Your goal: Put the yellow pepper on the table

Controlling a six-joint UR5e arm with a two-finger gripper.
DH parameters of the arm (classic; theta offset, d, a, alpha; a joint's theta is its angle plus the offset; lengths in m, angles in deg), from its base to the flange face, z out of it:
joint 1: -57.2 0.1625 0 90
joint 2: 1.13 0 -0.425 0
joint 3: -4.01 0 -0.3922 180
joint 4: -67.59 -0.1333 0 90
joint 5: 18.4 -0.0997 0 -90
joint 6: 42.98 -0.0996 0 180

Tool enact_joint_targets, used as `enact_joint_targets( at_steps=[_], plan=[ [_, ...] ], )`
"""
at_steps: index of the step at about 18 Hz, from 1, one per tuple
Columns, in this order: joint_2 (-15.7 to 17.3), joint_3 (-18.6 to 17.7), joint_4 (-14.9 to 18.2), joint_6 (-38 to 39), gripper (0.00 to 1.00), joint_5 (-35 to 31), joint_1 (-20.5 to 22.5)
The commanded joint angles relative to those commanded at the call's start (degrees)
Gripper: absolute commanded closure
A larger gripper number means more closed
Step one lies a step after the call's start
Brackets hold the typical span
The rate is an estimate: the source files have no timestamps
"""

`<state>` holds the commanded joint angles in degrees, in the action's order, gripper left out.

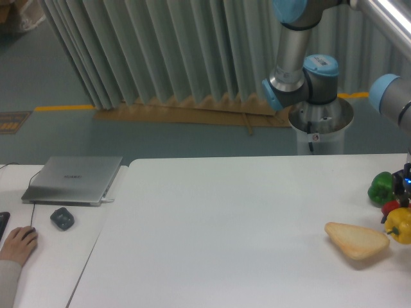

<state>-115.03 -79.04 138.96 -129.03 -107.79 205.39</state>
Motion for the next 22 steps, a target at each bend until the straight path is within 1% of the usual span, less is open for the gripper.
enact_joint_targets(
  at_steps=[3, 6, 8, 9, 10, 11, 12, 13, 14, 19, 21, 22],
  plan=[
    [-0.35, -0.09, -0.62, -0.17, 0.59, 0.0, 0.0],
    [-0.88, -0.44, -2.63, -0.26, 0.59, -0.09, -0.09],
    [-0.97, -0.44, -2.64, -0.44, 0.59, 0.0, -0.09],
    [-0.88, -0.53, -2.73, -0.53, 0.57, 0.0, -0.09],
    [-0.88, -0.53, -2.73, -0.53, 0.5, 0.0, -0.09],
    [-0.88, -0.61, -2.81, -0.44, 0.48, 0.0, -0.09],
    [-0.88, -0.62, -2.9, -0.53, 0.44, 0.0, -0.09],
    [-0.88, -0.62, -3.16, -0.61, 0.13, 0.0, -0.09],
    [-0.8, -0.88, -3.34, -0.53, 0.06, -0.09, -0.09],
    [-0.71, -0.88, -3.34, -0.62, 0.05, -0.18, -0.09],
    [-0.44, -1.32, -3.25, -0.7, 0.0, -0.18, -0.09],
    [-0.27, -1.58, -3.25, -0.7, 0.0, -0.18, -0.09]
  ],
)
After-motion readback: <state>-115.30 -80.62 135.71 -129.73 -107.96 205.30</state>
